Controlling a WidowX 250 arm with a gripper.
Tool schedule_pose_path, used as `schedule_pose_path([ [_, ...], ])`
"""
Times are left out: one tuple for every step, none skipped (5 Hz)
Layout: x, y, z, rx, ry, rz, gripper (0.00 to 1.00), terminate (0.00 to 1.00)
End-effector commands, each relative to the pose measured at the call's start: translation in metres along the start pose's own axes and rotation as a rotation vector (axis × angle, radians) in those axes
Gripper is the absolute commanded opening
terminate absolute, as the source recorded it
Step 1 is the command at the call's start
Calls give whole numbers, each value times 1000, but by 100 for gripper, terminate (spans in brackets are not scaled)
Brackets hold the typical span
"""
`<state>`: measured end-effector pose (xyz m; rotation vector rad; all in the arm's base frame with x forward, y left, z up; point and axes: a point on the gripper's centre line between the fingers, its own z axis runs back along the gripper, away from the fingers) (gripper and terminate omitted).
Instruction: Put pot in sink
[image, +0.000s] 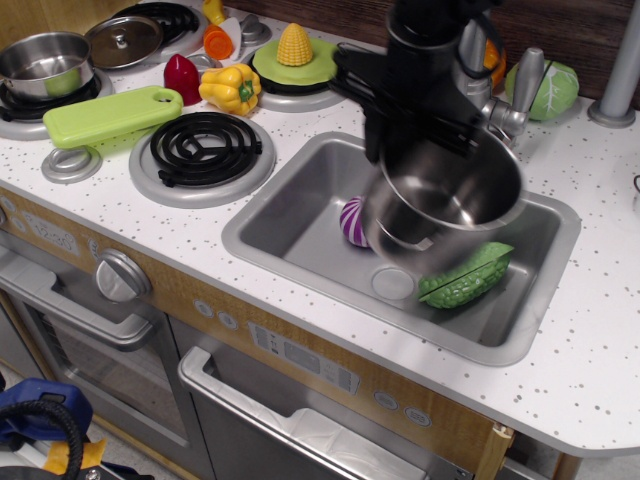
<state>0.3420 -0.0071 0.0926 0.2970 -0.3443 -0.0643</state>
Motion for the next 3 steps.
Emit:
schedule_pose_path([
  [5, 18, -27, 52, -213, -12, 100, 0],
  [0, 13, -36, -41, -224, -7, 100, 0],
  [0, 13, -36, -41, -224, -7, 100, 100],
])
